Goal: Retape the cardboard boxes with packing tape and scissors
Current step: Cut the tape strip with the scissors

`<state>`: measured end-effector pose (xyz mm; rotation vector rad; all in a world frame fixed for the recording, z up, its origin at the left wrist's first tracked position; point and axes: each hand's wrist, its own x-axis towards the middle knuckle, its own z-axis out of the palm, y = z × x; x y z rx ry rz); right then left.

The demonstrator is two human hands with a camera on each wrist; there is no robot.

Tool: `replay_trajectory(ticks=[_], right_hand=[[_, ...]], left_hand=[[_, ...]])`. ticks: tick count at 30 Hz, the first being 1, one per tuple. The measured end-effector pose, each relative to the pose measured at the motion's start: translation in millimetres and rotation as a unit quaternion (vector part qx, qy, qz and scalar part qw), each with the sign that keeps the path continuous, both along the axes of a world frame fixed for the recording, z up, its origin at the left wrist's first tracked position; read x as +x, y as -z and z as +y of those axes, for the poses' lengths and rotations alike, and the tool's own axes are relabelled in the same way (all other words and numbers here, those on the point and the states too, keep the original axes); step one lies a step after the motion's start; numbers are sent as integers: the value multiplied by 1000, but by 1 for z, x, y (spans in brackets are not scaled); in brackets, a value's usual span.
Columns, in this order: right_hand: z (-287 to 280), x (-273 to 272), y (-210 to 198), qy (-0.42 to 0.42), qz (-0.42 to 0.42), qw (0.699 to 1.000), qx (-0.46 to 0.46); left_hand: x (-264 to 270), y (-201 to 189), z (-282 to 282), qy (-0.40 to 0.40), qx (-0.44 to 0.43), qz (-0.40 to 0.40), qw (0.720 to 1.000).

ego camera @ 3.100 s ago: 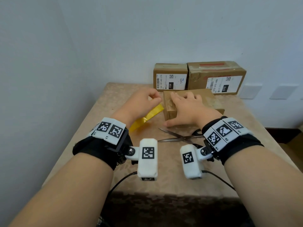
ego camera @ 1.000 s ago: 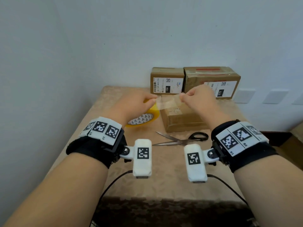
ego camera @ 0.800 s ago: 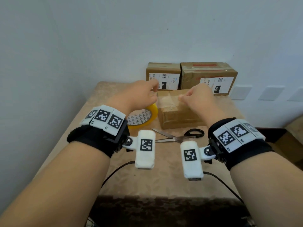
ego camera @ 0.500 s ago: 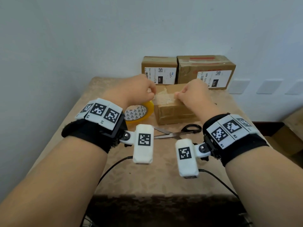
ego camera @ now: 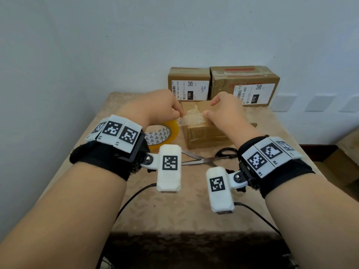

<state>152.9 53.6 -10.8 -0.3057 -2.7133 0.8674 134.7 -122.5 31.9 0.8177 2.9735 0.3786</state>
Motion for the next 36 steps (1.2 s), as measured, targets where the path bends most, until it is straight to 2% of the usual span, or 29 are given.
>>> replay_trajectory(ticks=[5, 9, 11, 12, 14, 16, 17, 19, 27, 33, 36], right_hand=[[0, -2, 2, 0, -1, 1000, 15], [6, -1, 4, 20, -35, 990, 132], [7, 3, 1, 29, -10, 985, 172], [5, 6, 0, -2, 23, 983, 182], [-3, 8, 2, -149, 49, 971, 180], [-13, 11, 10, -270, -41, 935, 226], [-16, 12, 15, -277, -98, 918, 267], [-14, 13, 21, -254, -138, 904, 315], [-20, 13, 31, -165, -102, 920, 342], [-13, 10, 28, -175, -108, 915, 348], [-5, 10, 27, -181, -115, 913, 348]], left_hand=[[-1, 4, 1, 4, -16, 3, 1000], [-4, 8, 3, 2, -40, 2, 999], [-4, 9, 3, 2, -46, 2, 999], [-4, 9, 3, 3, -45, 1, 999], [-5, 9, 3, 7, -43, 1, 999], [-6, 9, 2, 13, -44, 2, 999], [-6, 10, 1, 15, -43, 4, 999], [-3, 9, -3, 12, -31, 15, 999], [13, 11, -38, -35, 4, 45, 998], [18, 5, -35, -41, 44, 23, 998], [15, 2, -34, -24, -11, 13, 1000]])
